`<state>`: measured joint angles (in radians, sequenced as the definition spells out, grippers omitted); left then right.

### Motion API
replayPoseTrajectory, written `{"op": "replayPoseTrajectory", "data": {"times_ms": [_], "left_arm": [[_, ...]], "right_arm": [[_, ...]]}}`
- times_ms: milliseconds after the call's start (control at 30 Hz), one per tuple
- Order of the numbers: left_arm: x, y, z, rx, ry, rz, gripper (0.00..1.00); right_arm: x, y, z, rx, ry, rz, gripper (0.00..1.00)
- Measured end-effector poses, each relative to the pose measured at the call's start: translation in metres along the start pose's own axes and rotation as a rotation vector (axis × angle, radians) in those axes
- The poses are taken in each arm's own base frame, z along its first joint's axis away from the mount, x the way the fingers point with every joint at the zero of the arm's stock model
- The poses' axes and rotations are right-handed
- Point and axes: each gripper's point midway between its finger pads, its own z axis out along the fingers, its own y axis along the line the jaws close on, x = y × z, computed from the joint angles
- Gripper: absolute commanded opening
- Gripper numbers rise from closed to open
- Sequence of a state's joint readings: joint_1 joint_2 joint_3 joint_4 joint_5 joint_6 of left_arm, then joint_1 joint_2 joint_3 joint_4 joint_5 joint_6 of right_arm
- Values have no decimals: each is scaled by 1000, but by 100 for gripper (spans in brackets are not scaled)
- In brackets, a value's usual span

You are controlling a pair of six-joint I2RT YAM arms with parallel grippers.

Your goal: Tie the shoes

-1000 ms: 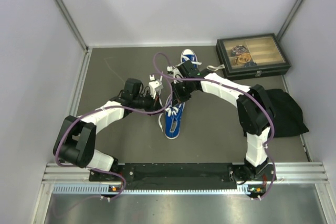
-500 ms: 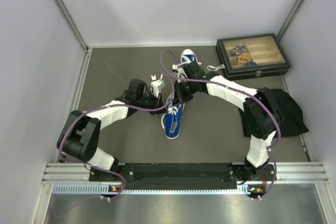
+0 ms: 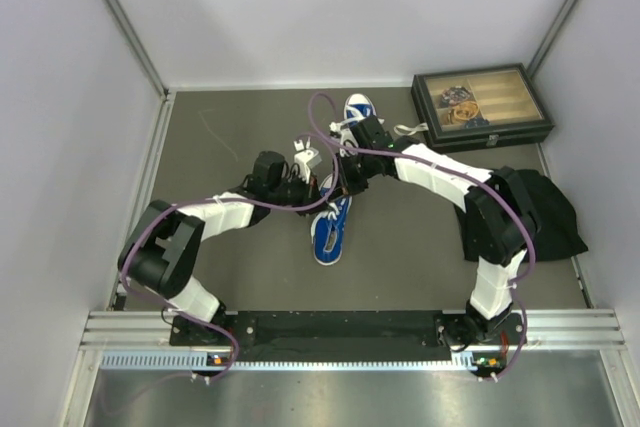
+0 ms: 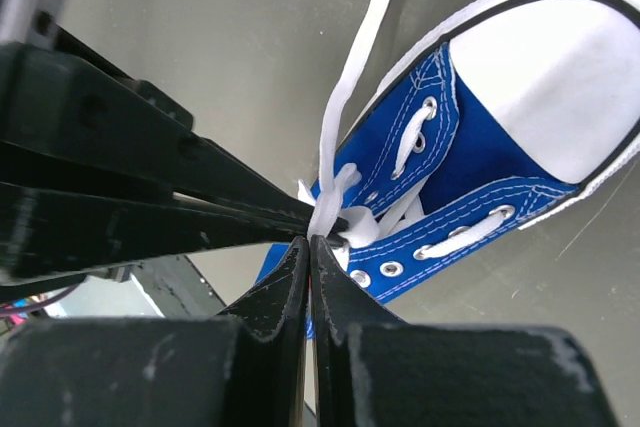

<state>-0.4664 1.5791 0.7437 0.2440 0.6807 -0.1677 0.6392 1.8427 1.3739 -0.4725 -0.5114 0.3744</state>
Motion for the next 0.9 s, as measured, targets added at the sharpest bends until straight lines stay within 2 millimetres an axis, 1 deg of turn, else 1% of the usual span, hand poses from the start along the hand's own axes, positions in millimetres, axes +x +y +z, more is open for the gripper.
{"op": "replayPoseTrajectory", "data": {"times_ms": [267,300,467,600,800,900], "left_arm": [[0,-3,8,37,-43,-4,0],[0,-4,8,43,-53,-9,1],[1,-6,11,68,-80,-32,4],[2,-9,11,87,-100,-39,5],[-3,-12,11,101,-130,-38,7],[-5,-12,11,102,-137,-31,7]], "right_arm": [[-2,-4,-4,-10,-4,37,0],[-2,-4,-4,-12,-3,38,3],[-2,-3,-5,-20,-1,44,8],[-1,-3,-5,-26,1,52,8],[-2,-4,-6,-30,-7,60,9],[-4,-5,-7,-37,-9,65,11]]}}
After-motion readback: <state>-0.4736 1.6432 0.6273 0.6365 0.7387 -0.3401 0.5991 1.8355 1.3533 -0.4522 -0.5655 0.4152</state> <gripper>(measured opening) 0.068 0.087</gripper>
